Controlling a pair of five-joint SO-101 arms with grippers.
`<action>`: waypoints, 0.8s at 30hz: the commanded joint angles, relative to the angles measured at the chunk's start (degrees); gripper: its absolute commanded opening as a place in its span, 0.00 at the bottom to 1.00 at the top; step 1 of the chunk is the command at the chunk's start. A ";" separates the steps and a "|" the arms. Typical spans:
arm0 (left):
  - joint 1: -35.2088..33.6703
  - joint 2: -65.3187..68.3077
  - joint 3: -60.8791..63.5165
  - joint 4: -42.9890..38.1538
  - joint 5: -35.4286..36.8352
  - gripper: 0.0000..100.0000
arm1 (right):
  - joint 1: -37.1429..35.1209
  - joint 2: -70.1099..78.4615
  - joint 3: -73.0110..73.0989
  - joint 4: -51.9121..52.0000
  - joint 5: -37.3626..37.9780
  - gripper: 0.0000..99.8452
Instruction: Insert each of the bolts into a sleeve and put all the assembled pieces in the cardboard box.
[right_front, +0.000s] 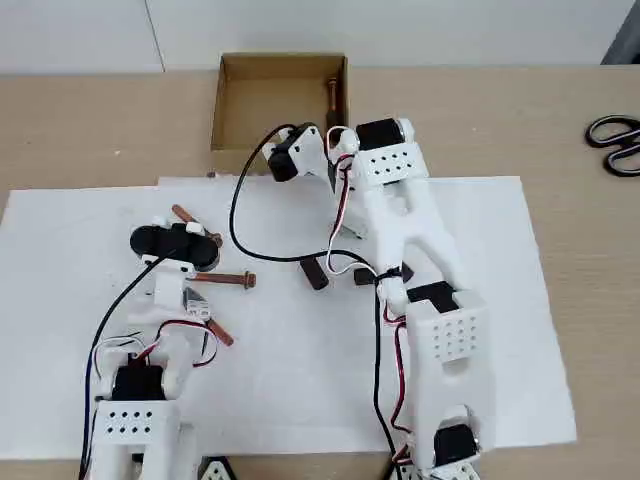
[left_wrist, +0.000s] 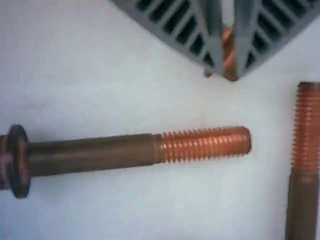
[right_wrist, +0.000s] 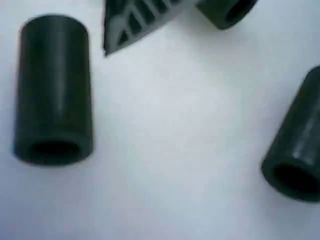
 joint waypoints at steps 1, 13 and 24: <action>-0.35 -0.79 -0.57 0.35 -0.18 0.01 | -0.66 1.19 -0.26 -0.57 0.35 0.16; -0.26 -0.79 -0.57 0.35 -0.18 0.01 | -1.10 6.90 -0.35 -4.00 0.62 0.10; -0.26 -0.79 -0.57 0.26 -0.18 0.01 | -1.63 4.70 -3.08 -0.22 0.18 0.01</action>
